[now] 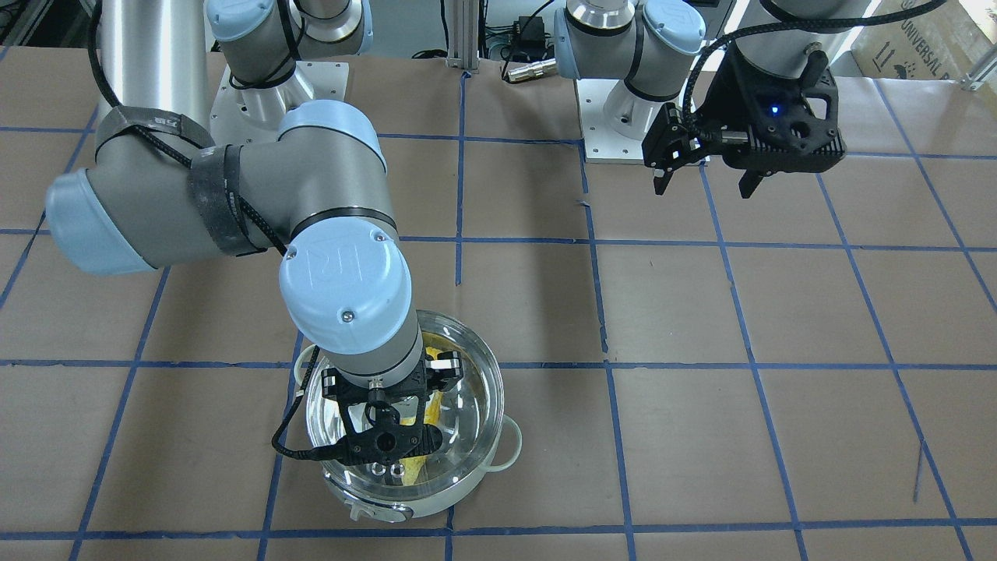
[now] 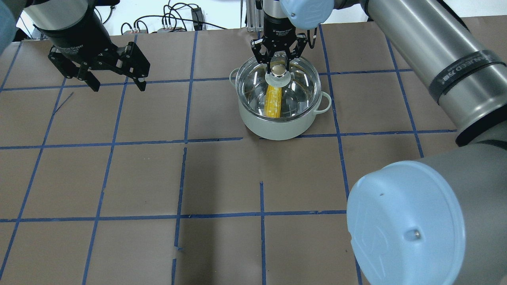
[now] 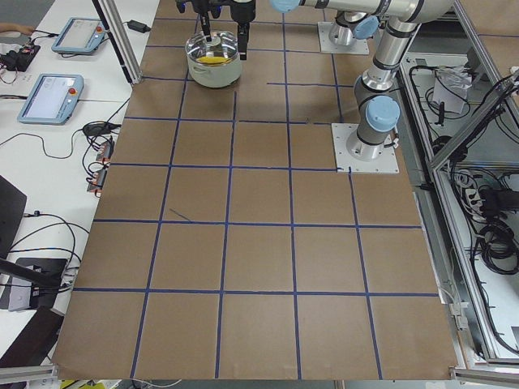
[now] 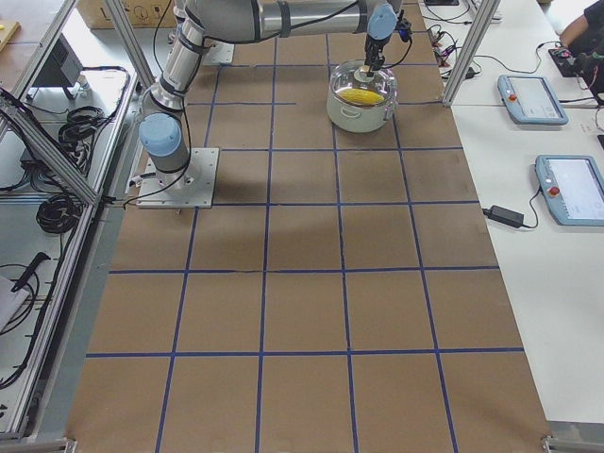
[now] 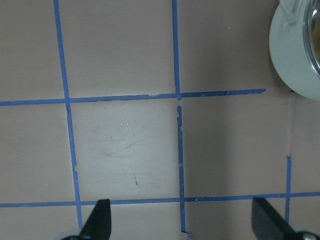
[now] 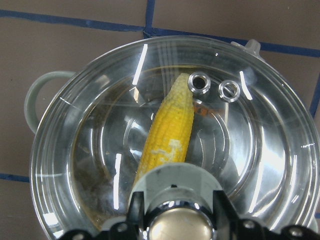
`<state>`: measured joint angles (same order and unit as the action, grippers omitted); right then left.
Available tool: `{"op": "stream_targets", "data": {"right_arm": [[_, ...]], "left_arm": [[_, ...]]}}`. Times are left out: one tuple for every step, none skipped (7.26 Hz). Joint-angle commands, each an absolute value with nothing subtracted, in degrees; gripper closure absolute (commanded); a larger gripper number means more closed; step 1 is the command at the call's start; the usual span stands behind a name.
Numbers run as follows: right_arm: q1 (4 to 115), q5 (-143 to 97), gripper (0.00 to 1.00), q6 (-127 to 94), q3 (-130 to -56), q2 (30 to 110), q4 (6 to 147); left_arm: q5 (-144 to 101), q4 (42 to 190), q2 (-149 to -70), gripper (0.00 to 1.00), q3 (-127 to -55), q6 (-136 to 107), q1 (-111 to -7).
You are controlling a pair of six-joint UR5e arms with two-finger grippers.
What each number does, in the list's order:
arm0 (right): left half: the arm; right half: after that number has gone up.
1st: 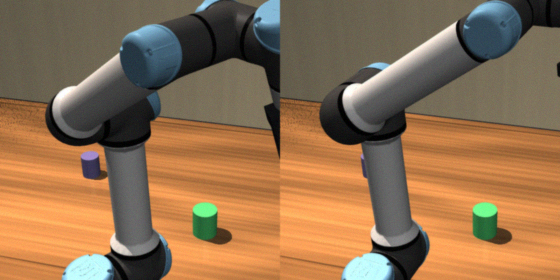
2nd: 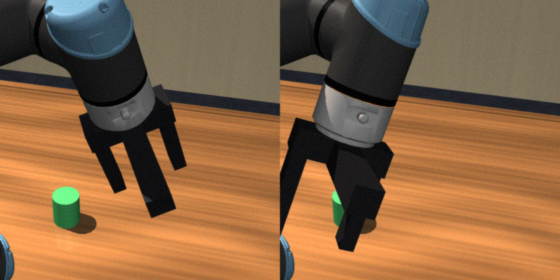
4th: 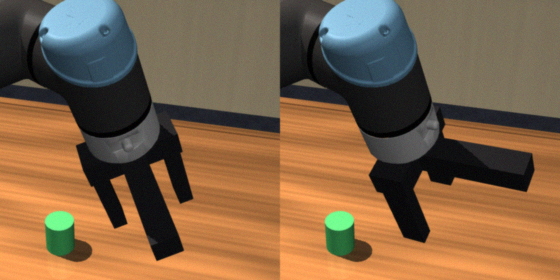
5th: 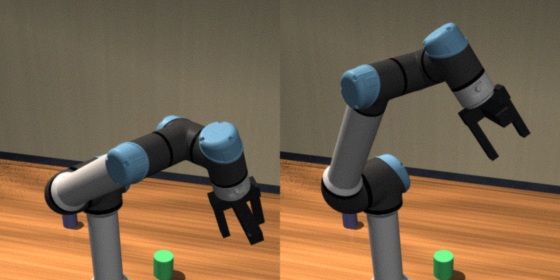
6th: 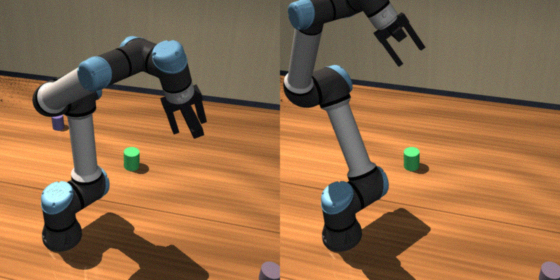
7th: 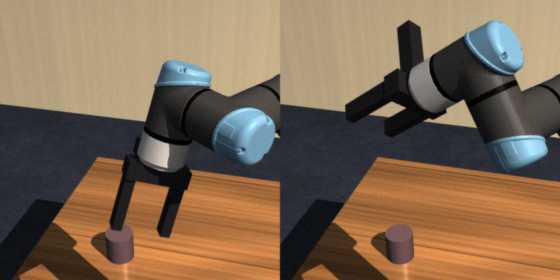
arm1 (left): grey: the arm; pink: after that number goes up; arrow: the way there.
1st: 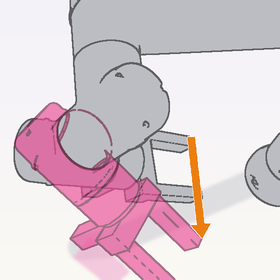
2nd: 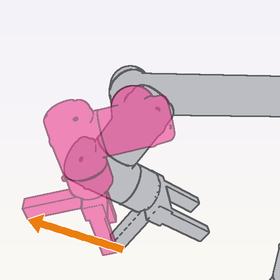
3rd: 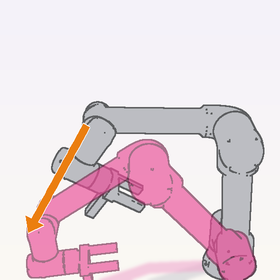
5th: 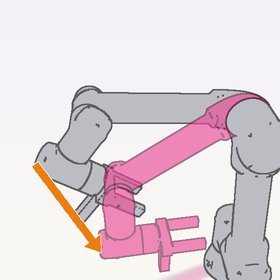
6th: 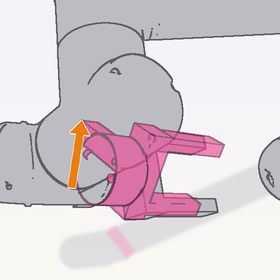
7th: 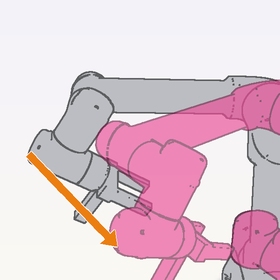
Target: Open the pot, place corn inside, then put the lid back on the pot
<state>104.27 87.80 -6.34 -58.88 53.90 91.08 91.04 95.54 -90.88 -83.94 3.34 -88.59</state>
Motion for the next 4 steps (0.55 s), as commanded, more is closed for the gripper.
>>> {"op": "stream_targets", "data": {"right_arm": [[104.2, 87.8, 0.61, -6.6, -58.9, 53.9, 91.0], [104.2, 87.8, 0.62, -6.7, -59.0, 53.8, 90.9], [104.2, 87.8, 0.62, -6.8, -59.0, 53.9, 90.9], [104.2, 87.9, 0.62, -6.9, -58.9, 54.0, 90.6]], "left_arm": [[91.1, 95.5, -90.9, 0.00, -83.9, 3.3, -88.6], [91.0, 95.5, -90.9, 0.00, -83.9, 3.3, -88.6], [91.1, 95.5, -90.9, 0.00, -83.9, 3.3, -88.6], [91.1, 95.5, -90.9, 0.00, -83.9, 3.3, -88.6]]}}
